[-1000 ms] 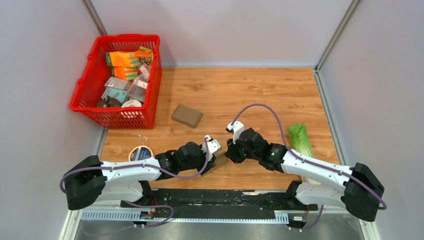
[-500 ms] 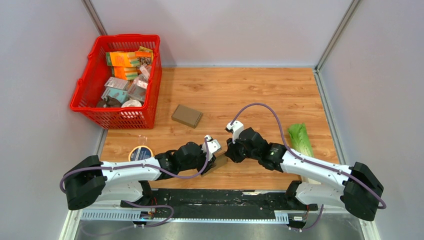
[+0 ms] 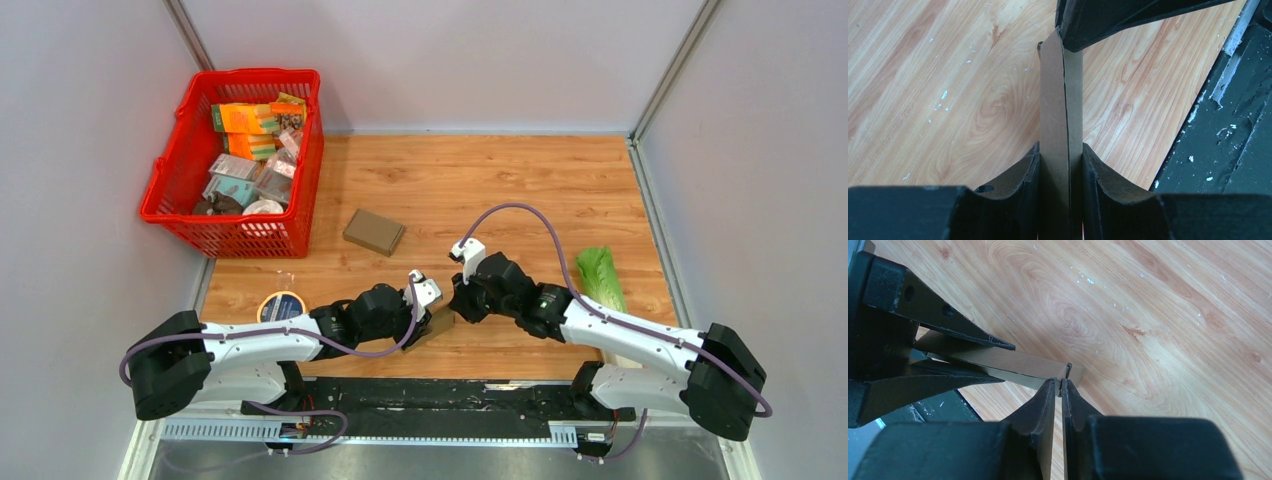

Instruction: Fold the paper box

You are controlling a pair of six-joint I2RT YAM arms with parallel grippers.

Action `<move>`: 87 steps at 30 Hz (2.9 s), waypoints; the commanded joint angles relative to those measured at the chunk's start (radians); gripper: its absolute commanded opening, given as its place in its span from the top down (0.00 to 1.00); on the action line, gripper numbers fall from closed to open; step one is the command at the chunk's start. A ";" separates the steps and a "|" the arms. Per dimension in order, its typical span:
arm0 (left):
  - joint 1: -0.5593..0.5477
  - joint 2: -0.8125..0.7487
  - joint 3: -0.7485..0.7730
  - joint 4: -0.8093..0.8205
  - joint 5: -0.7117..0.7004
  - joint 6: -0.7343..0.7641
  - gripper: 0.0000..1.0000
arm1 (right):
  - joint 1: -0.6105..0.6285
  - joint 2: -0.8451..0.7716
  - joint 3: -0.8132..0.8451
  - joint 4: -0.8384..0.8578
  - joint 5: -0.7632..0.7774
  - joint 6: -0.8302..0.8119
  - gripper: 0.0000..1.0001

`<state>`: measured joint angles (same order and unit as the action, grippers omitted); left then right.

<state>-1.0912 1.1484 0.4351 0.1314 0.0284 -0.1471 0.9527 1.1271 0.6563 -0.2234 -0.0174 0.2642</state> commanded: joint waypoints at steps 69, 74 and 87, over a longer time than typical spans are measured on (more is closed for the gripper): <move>-0.007 0.007 -0.013 -0.038 0.030 -0.005 0.94 | -0.175 0.039 -0.003 -0.001 -0.188 0.399 0.78; -0.006 0.013 -0.013 -0.036 0.033 -0.008 0.94 | -0.172 0.030 0.000 -0.051 -0.151 0.325 0.85; -0.007 0.013 -0.004 -0.046 0.033 -0.008 0.95 | -0.166 -0.124 -0.030 -0.050 -0.136 0.179 0.65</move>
<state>-1.0931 1.1576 0.4351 0.1474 0.0475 -0.1516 0.7822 1.0821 0.6621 -0.3164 -0.1482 0.5201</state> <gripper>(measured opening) 0.370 0.362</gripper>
